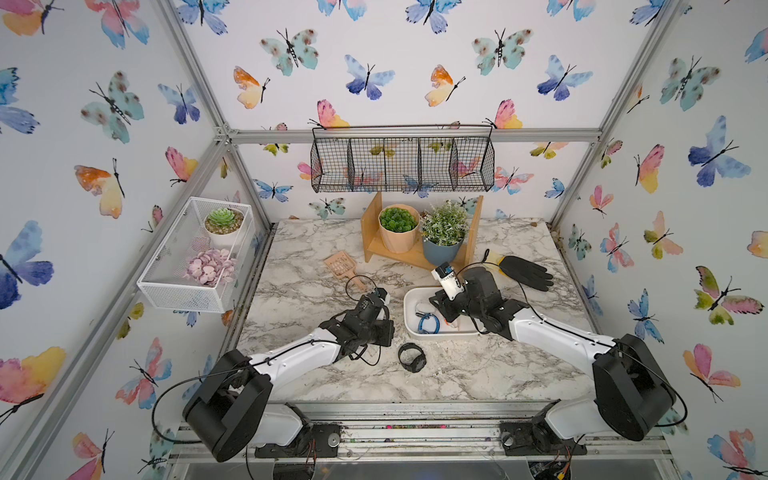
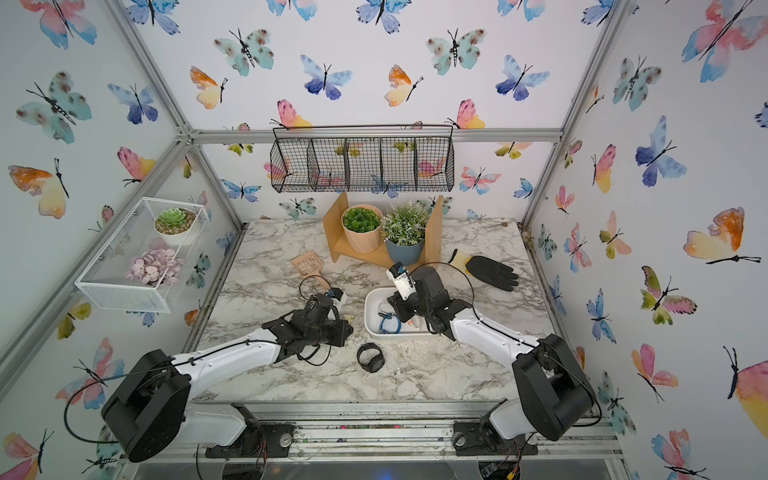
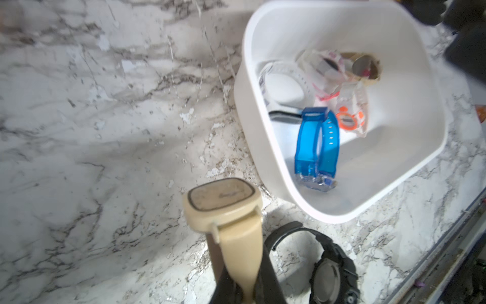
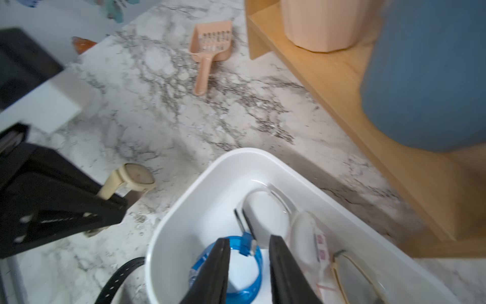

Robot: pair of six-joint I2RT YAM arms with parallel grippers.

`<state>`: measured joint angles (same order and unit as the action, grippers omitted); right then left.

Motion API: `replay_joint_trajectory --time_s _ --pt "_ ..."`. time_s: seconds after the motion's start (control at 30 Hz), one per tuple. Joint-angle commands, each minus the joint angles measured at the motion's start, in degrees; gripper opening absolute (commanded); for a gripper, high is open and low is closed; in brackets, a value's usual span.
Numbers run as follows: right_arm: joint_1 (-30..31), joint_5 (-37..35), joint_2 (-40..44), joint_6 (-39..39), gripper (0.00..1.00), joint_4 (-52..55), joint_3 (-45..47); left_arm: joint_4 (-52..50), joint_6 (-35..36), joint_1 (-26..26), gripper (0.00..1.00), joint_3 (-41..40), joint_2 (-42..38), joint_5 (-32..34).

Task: Put the watch into the storage box
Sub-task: Pick up the watch at the center of the board, then place the watch in the storage box.

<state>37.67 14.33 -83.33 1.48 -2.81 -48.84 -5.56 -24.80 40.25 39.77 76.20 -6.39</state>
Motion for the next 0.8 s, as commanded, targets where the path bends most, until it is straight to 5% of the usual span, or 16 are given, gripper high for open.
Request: replay_joint_trajectory --time_s 0.0,0.27,0.77 --pt "2.9 10.3 0.8 3.9 0.33 -2.0 1.0 -2.3 1.4 0.1 0.1 1.6 -4.0 2.3" --pt "4.0 22.2 4.0 0.4 0.33 -9.7 3.1 -2.2 1.9 0.0 0.11 2.7 -5.9 1.3" --pt "2.4 -0.2 8.3 -2.0 0.35 0.6 3.5 3.4 2.9 3.6 0.11 10.2 4.3 -2.8"
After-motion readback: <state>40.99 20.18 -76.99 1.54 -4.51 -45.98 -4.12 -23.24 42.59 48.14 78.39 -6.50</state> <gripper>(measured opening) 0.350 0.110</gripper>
